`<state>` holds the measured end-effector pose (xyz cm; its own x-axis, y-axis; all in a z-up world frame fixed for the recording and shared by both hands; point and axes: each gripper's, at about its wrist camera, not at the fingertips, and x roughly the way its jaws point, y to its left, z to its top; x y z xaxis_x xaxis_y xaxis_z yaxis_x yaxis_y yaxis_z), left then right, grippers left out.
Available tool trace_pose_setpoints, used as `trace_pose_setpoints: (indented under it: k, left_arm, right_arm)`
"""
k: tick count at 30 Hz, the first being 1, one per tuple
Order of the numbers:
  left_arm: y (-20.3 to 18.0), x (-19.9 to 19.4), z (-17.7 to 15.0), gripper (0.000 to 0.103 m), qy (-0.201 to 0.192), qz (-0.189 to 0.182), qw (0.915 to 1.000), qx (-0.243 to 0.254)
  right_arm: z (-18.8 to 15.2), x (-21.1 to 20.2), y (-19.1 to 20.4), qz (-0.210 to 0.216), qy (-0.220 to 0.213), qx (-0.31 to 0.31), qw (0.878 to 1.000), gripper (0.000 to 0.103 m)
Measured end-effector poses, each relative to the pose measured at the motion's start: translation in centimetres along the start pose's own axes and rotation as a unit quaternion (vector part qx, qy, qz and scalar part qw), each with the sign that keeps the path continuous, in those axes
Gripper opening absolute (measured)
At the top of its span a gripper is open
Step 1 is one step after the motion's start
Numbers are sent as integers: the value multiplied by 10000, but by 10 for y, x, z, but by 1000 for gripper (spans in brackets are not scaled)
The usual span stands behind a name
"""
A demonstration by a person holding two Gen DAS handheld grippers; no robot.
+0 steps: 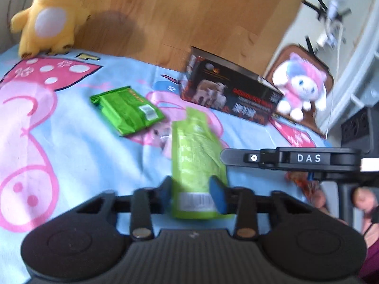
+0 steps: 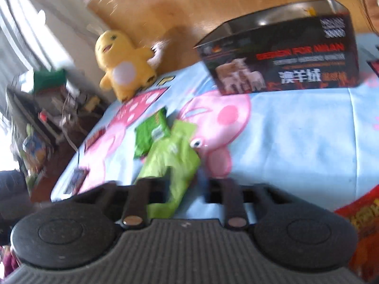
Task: Organize snacks
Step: 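Move the right tool to the green luckin coffee pouch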
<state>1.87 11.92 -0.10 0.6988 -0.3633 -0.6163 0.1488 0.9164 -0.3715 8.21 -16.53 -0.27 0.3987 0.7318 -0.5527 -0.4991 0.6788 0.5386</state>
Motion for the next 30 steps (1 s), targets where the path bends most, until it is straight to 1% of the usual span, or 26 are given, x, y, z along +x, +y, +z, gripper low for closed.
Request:
trace_pose_setpoints:
  k: [1, 2, 3, 5, 7, 8, 10, 12, 14, 15, 16, 18, 19, 20, 22, 25, 28, 30]
  left_arm:
    - [-2, -1, 0, 19, 30, -172, 9998, -35]
    - [-3, -2, -2, 18, 58, -352, 9993, -86]
    - [-6, -3, -3, 18, 75, -407, 9991, -95]
    - [-10, -3, -6, 18, 86, -362, 9993, -64]
    - [-7, -1, -6, 18, 160, -409, 9988, -230]
    - [-4, -1, -6, 18, 169, -510, 9979, -371]
    - [-1, 0, -3, 17, 133, -653, 9963, -547]
    - [-6, -3, 2, 17, 0, -741, 9961, -479]
    - [-13, -2, 8, 18, -86, -959, 9945, -415]
    - [-18, -1, 12, 18, -101, -1079, 9933, -390]
    - [-24, 1, 15, 21, -103, -1184, 9924, -320]
    - [-41, 7, 20, 21, -80, -1329, 9910, -111]
    - [-51, 11, 21, 23, -32, -1409, 9900, 7]
    - [-60, 14, 22, 27, 27, -1483, 9889, 110]
    - [-73, 19, 20, 31, 113, -1603, 9867, 259]
    - [-76, 20, 17, 31, 116, -1573, 9872, 253]
    - [-56, 18, 16, 31, 125, -1269, 9918, -18]
    - [-38, 20, 16, 31, 216, -1030, 9941, -263]
  right_arm:
    - [-3, -2, 3, 83, 35, -42, 10000, 11]
    - [-8, -4, 8, 161, 59, -113, 9998, 11]
    - [-13, -7, 12, 175, 34, -198, 9996, 10]
    - [-19, -15, 19, -23, -62, -344, 9994, 12]
    - [-23, -21, 15, 84, -119, -218, 9997, 14]
    - [-24, -25, 12, 68, -168, -124, 9998, 15]
    - [-25, -28, 4, -94, -251, -11, 9996, 33]
    - [-26, -31, -3, -238, -293, 89, 9992, 36]
    - [-28, -32, -13, -325, -277, 263, 9987, 37]
    - [-30, -33, -16, -328, -315, 336, 9984, 35]
    - [-31, -38, -19, -340, -367, 396, 9980, 35]
    - [-33, -49, -25, -530, -543, 451, 9961, 35]
    - [-33, -55, -28, -611, -642, 506, 9948, 37]
    - [-33, -61, -33, -651, -715, 584, 9936, 37]
    - [-34, -71, -43, -706, -802, 761, 9914, 38]
    - [-37, -80, -53, -678, -883, 966, 9891, 36]
    - [-39, -86, -55, -660, -975, 1022, 9878, 38]
    - [-40, -86, -55, -494, -941, 1092, 9883, 39]
